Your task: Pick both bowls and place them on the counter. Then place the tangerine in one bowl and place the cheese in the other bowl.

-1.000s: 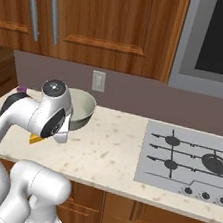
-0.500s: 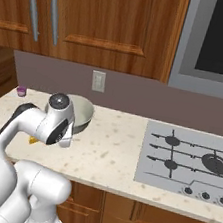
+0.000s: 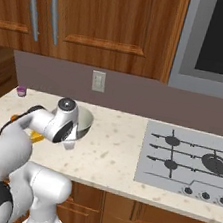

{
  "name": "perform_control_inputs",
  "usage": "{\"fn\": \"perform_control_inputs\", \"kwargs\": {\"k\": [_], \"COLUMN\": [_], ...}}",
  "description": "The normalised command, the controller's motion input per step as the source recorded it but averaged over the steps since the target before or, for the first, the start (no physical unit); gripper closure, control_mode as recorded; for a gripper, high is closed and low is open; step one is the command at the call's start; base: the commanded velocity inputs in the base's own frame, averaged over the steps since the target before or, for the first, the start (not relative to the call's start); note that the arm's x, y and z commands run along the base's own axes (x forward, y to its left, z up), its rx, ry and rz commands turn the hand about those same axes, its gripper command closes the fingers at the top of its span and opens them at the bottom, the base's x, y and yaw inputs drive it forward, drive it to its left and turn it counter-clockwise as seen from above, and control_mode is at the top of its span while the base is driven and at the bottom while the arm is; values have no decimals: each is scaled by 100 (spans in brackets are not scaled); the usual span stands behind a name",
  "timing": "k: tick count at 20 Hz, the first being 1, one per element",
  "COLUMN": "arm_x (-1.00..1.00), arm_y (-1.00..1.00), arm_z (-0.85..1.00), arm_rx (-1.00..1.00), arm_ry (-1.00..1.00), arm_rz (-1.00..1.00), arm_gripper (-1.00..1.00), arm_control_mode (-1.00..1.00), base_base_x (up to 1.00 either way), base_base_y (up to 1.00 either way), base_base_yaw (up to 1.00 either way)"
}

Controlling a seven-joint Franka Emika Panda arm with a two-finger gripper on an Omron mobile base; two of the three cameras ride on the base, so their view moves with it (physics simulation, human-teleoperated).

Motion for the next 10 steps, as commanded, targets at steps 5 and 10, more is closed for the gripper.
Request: {"fn": "perform_control_inputs", "kwargs": {"k": [5, 10], "arm_x": [32, 30], "arm_y": [9, 2], "arm_z": [-48, -39], "arm_rx": [0, 0], "arm_ry": [-1, -2], "arm_rz": [13, 3], "arm_gripper": [100, 100], "arm_control_mode": [-100, -100], "base_base_x": [0, 0], "base_base_y": [0, 0], "base_base_yaw": [0, 0]}}
